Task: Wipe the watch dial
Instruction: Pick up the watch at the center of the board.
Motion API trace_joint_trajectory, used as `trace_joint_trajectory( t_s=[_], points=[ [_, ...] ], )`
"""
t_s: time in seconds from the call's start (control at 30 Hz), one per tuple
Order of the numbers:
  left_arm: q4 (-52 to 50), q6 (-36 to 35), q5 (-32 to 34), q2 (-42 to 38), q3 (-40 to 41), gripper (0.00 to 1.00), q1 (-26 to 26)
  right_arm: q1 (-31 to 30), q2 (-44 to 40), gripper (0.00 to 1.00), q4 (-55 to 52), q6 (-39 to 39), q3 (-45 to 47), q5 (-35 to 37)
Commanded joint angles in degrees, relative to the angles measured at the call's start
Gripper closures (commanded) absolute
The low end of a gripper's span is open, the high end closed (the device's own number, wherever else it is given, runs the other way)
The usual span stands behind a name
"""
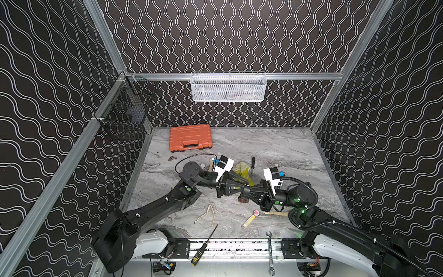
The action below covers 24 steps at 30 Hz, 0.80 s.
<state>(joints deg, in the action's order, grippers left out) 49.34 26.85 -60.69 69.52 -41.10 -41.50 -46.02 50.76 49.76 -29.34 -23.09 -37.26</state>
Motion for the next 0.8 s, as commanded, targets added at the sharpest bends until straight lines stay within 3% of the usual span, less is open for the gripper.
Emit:
trace_joint_trajectory(
  t_s=[0.0,0.23,0.43,0.53,0.67,0.77],
  points=[
    [-16.89,-11.10,0.61,-2.92,-2.60,0.64,-0.09,0.13,-1.74,1.00,3.00,-1.64,0.47,4.38],
    [-47.21,-33.18,11.44,-9.16,-8.75,0.60,-0.08,1.03,-6.40,1.00,-2.48,-3.75,-0.04,7.38],
    [-56.09,-44.02,13.67,-10.29,-10.05,0.55,-0.95,3.50,-6.79,1.00,-11.86,-3.03,-4.63,1.53],
    [-55.88,-46.93,15.88,-11.07,-9.74,0.53,-2.20,4.16,-5.41,1.00,-14.59,-3.88,-6.49,-0.02],
    [-54.46,-50.45,16.99,-11.92,-9.19,0.50,-3.33,4.46,-3.02,1.00,-12.32,-6.17,-6.77,-3.19],
    [-54.16,-57.55,14.64,-13.48,-8.16,0.48,-4.49,4.56,-2.05,1.00,-10.32,-7.86,-6.36,-3.43]
  ],
)
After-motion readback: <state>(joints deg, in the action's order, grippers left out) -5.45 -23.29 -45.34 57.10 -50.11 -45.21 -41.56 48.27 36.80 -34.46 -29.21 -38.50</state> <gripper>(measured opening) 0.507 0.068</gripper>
